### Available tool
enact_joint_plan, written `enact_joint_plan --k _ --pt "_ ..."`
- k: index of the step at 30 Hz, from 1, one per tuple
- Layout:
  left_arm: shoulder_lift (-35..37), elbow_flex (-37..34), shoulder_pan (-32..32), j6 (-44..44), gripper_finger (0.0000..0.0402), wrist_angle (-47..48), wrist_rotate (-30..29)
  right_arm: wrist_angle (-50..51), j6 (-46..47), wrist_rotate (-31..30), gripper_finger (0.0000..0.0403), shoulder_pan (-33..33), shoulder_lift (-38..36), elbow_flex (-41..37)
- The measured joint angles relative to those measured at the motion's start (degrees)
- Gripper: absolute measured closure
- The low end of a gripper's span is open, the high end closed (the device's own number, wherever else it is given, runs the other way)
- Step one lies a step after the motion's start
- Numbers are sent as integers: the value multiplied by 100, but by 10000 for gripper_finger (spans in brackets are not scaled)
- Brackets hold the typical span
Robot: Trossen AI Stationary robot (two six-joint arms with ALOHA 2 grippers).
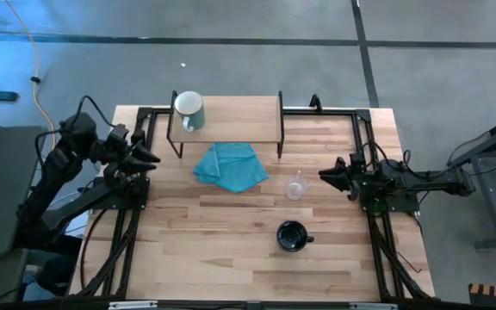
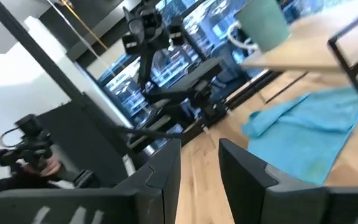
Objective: Stack small to large cups/mugs on shelf
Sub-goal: Put the blue mug on the shelf
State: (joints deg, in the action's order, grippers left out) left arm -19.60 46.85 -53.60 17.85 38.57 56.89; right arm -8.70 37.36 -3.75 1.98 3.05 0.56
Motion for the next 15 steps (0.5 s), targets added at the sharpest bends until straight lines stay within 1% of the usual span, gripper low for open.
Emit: enact_joint_plan --k 3,8,10,15 --pt "68 -67 0 -6 284 3 -172 251 39 134 302 22 0 0" --pt "232 -192 0 -94 284 57 -677 557 123 130 302 122 0 0" --pt "315 -255 0 -160 284 64 -977 628 123 82 302 163 0 0" --pt "541 -286 0 -473 284 267 -1942 686 123 69 302 184 0 0"
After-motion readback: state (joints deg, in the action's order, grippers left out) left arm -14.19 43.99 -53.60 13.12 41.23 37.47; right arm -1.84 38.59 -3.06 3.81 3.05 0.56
